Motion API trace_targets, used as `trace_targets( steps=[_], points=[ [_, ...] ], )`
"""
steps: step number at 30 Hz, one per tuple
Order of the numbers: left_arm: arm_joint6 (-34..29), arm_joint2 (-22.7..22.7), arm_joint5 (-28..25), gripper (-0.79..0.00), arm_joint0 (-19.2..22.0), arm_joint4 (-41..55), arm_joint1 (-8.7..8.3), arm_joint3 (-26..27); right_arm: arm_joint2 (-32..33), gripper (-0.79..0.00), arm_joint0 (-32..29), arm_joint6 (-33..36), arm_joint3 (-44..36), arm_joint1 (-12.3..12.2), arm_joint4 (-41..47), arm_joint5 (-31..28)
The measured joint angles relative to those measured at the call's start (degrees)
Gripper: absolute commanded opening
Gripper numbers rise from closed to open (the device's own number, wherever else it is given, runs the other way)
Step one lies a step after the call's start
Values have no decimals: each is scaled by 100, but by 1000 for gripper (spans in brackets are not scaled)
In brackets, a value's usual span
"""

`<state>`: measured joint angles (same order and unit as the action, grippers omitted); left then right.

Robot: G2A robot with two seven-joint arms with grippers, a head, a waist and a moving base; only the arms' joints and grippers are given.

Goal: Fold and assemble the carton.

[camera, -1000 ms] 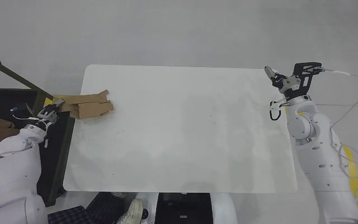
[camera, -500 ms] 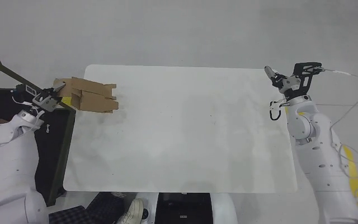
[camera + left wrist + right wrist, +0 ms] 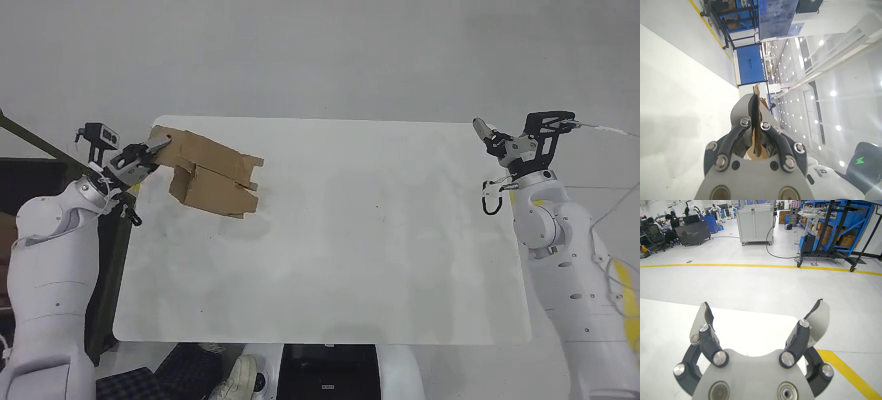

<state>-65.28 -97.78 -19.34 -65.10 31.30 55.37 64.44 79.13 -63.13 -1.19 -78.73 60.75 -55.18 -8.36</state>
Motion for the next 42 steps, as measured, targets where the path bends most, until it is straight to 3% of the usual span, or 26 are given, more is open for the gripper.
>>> trace_targets(
  steps=[7, 13, 31, 42],
  points=[
    [196, 674, 152, -785, -44, -82, 110, 778, 0, 0, 0, 0, 0, 0, 0, 0],
    [186, 1067, 407, -785, 97, -129, 156, 1094, 0, 0, 0, 0, 0, 0, 0, 0],
    [5, 2022, 504, -785, 514, -193, 293, 1324, 0, 0, 0, 0, 0, 0, 0, 0],
    [-23, 2154, 596, -785, 576, -87, 319, 1314, 0, 0, 0, 0, 0, 0, 0, 0]
  ],
)
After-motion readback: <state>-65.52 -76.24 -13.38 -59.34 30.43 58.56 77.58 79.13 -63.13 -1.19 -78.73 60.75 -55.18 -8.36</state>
